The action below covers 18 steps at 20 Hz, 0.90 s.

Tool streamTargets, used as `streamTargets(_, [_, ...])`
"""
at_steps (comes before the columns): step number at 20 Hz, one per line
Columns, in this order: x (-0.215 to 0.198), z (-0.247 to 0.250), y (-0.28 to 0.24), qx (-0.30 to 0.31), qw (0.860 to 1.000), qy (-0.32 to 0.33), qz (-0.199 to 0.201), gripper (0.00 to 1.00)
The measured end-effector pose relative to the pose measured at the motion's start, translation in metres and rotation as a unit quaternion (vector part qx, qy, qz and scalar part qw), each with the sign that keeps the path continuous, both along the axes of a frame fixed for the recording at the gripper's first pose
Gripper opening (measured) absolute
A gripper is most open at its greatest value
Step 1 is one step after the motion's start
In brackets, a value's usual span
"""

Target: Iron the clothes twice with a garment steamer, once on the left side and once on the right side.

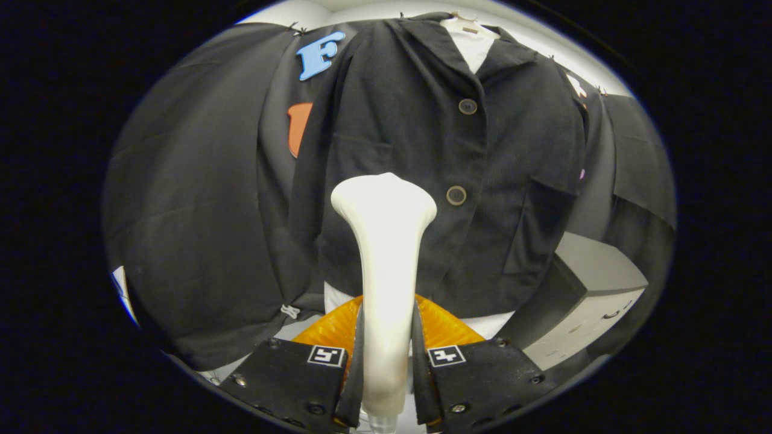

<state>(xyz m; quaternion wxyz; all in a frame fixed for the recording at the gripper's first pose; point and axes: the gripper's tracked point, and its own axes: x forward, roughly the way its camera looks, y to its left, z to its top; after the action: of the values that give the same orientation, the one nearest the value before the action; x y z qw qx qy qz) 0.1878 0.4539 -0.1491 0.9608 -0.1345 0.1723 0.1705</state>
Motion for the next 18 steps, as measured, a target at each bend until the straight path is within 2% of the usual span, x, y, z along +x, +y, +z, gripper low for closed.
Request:
streamTargets(11, [-0.006, -0.073, -0.015, -0.037, 0.998, 0.046, 0.014, 0.37])
streamTargets(18, [-0.011, -0.063, -0.022, -0.027, 0.998, 0.050, 0.017, 0.37])
